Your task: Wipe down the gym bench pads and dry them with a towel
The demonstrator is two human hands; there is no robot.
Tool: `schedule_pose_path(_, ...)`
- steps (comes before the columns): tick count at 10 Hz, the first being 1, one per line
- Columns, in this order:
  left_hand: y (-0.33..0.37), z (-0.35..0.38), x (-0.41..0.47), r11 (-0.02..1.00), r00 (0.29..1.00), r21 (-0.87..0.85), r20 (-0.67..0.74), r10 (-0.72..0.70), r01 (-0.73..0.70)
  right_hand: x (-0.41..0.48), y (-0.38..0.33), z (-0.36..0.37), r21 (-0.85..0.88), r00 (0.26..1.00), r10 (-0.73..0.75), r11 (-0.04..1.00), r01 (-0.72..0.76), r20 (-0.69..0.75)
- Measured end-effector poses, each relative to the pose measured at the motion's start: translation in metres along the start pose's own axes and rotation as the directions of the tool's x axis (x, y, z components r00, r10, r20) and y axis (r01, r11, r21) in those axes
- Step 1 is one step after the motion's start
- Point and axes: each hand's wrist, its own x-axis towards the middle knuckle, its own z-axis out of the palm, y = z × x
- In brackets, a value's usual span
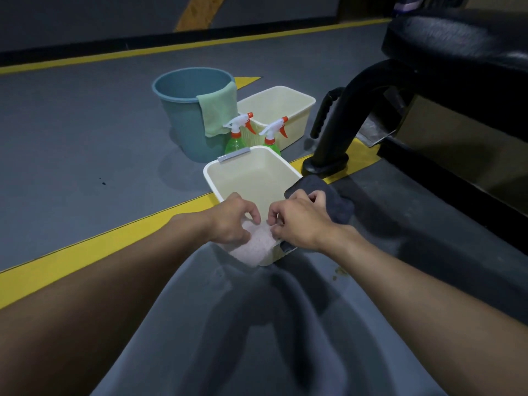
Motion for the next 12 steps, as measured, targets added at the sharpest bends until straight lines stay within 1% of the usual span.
schedule_pose_path(1,-0.001,0.0,0.002,0.996,0.999,0.087,0.022,0.031,-0.033,-0.004,-0.001,0.0,-0.023,1.0,-0.025,0.999,0.025,-0.009)
schedule_pose_path(2,-0.001,-0.002,0.001,0.99,0.996,0.139,0.086,0.027,-0.039,-0.006,-0.001,0.0,-0.072,0.999,-0.037,0.997,0.036,-0.015)
schedule_pose_path(3,-0.002,-0.002,0.0,0.988,0.992,0.152,0.128,0.019,-0.038,-0.006,-0.001,-0.001,-0.09,0.999,-0.037,0.995,0.036,-0.011)
schedule_pose_path(5,-0.003,-0.007,0.001,0.989,0.987,0.142,0.16,0.008,-0.031,-0.003,-0.001,-0.001,-0.062,0.998,-0.049,0.997,0.051,0.031)
schedule_pose_path(6,-0.003,-0.011,0.003,0.99,0.982,0.143,0.186,-0.041,0.015,-0.001,0.001,-0.001,-0.06,0.997,-0.059,0.996,0.061,0.041)
schedule_pose_path(7,-0.006,-0.016,0.006,0.992,0.995,0.123,0.082,-0.052,0.042,0.004,0.001,-0.004,-0.024,0.999,-0.05,0.998,0.05,-0.008)
schedule_pose_path(8,-0.005,-0.024,0.015,0.999,0.993,0.038,-0.116,-0.019,0.023,0.015,0.003,-0.011,0.08,0.999,0.003,0.997,0.001,-0.052)
schedule_pose_path(9,0.014,-0.049,0.022,0.973,0.963,-0.211,-0.23,-0.144,0.095,0.031,0.002,-0.033,0.255,0.988,0.153,0.957,-0.139,-0.033)
schedule_pose_path(10,0.047,-0.085,0.02,0.861,0.952,-0.481,-0.146,-0.267,0.168,0.036,0.0,-0.069,0.382,0.961,0.275,0.889,-0.254,-0.002)
schedule_pose_path(11,0.099,-0.147,0.014,0.762,0.948,-0.615,-0.069,-0.309,0.204,0.031,-0.01,-0.139,0.529,0.948,0.318,0.801,-0.28,0.02)
schedule_pose_path(12,0.155,-0.226,-0.005,0.691,0.943,-0.688,-0.029,-0.332,0.222,0.016,-0.025,-0.229,0.643,0.919,0.395,0.705,-0.299,-0.006)
